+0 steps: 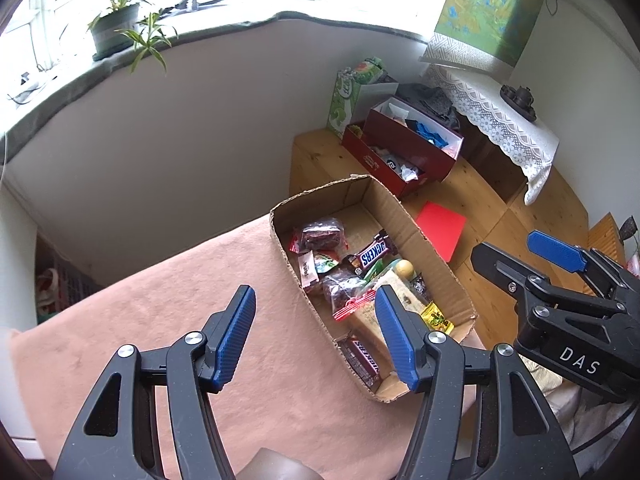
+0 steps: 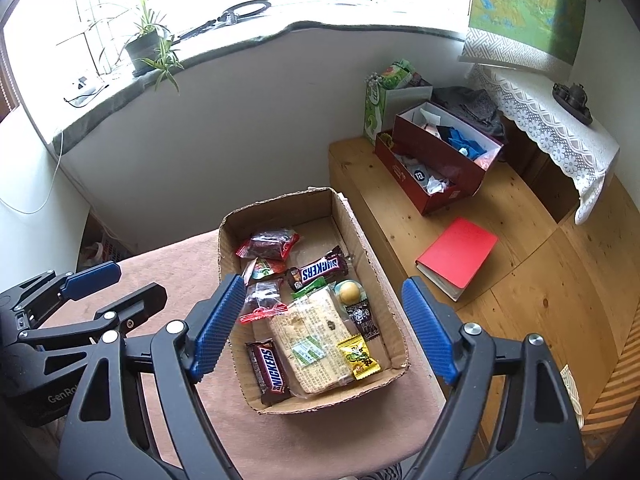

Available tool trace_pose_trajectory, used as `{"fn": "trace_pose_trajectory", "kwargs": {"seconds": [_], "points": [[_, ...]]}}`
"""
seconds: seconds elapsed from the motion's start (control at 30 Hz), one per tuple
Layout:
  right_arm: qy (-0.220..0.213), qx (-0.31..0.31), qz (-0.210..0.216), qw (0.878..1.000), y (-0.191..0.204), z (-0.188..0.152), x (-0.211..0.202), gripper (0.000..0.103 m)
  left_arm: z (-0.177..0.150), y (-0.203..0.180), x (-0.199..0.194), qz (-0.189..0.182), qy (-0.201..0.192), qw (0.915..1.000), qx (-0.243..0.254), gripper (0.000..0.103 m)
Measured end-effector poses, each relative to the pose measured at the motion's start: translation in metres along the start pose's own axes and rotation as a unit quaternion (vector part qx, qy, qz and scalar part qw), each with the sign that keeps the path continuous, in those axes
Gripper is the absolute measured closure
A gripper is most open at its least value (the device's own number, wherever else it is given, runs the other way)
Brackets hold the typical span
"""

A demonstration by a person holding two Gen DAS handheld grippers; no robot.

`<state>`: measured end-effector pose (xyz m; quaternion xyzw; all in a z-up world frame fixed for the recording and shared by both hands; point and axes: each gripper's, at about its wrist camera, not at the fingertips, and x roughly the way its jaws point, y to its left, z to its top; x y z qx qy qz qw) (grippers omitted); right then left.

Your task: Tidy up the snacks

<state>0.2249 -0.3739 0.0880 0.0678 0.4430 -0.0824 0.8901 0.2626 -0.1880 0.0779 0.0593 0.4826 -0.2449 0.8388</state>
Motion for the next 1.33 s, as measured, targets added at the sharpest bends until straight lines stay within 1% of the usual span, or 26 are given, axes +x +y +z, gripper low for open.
{"fn": "trace_pose_trajectory", "kwargs": {"seconds": [0.37,0.57,0.87,0.9,0.93,1.0,1.33], "points": [[-0.007,-0.001,-0.001,1.000,0.001,-0.001,-0.008,0.019,-0.004,0.002,-0.007,0.007,-0.002,1.0000,-0.003,0.041],[-0.008,-0.002,-0.002,1.000,0.001,-0.002,-0.009,0.019,-0.005,0.001,-0.012,0.002,-0.006,1.0000,-0.008,0.041],[-0.008,-0.001,-0.003,1.000,0.001,-0.003,-0.013,0.019,-0.007,-0.001,-0.012,0.005,0.002,1.0000,-0.008,0.041],[-0.007,-0.002,-0.003,1.000,0.001,-0.003,-0.014,0.019,-0.007,-0.002,-0.012,0.007,0.001,1.0000,-0.006,0.040],[-0.008,-0.002,-0.003,1.000,0.001,-0.003,-0.014,0.019,-0.007,-0.002,-0.012,0.008,0.002,1.0000,-0.005,0.035],[-0.008,-0.002,-0.003,1.000,0.001,-0.003,-0.015,0.019,-0.008,-0.003,-0.013,0.009,0.001,0.9999,-0.008,0.029],[-0.007,-0.002,-0.003,1.000,0.002,-0.004,-0.019,0.019,-0.009,0.002,-0.014,0.016,0.002,0.9997,-0.016,0.029]]}}
